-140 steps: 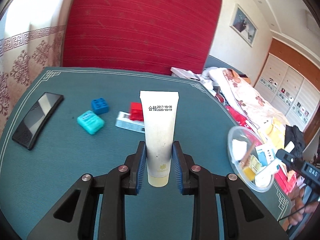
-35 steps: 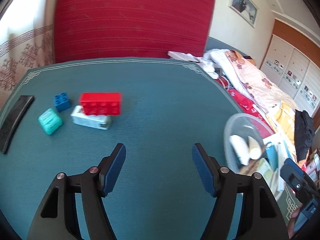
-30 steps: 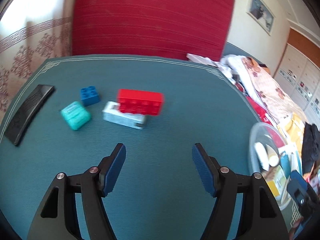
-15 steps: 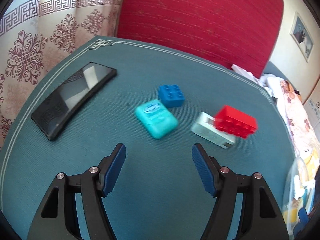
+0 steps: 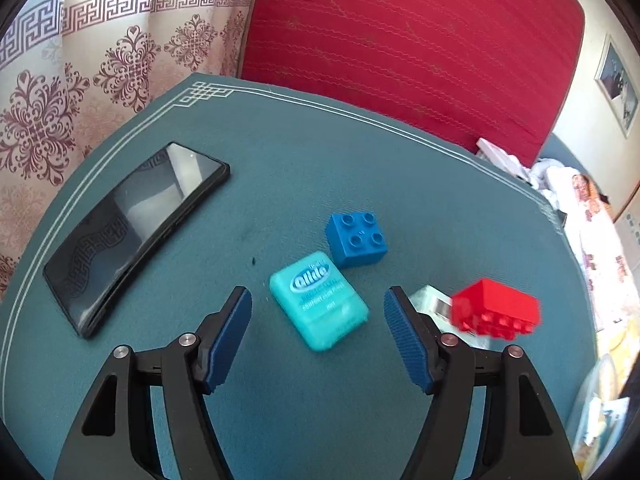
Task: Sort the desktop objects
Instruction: 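Grasp the teal Glide floss box with the left tool while the right tool grasps the red brick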
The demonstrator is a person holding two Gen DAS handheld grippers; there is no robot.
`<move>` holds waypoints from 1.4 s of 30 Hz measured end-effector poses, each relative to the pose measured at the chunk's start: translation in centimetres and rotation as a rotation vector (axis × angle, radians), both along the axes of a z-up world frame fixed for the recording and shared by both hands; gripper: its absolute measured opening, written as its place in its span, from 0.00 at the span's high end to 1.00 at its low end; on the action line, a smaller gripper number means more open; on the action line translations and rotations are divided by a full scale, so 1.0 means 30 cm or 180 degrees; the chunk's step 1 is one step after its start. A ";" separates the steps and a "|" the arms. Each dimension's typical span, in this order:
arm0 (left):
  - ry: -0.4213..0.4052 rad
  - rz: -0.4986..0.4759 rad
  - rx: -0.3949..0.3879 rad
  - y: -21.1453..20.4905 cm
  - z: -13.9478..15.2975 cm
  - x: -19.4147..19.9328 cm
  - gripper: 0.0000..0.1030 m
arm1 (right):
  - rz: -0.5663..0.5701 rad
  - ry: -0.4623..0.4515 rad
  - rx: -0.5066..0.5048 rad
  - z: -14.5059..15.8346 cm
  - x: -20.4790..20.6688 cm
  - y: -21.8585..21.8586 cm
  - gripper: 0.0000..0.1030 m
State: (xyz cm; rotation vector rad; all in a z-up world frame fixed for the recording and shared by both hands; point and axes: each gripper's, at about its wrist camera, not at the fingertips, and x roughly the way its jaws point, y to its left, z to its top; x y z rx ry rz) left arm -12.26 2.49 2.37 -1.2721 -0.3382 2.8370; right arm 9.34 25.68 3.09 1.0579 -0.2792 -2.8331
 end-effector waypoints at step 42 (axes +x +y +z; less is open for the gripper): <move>0.0063 -0.0024 0.0104 -0.093 -0.038 -0.004 0.41 | 0.0205 0.0042 0.0056 0.035 -0.434 -0.240 0.18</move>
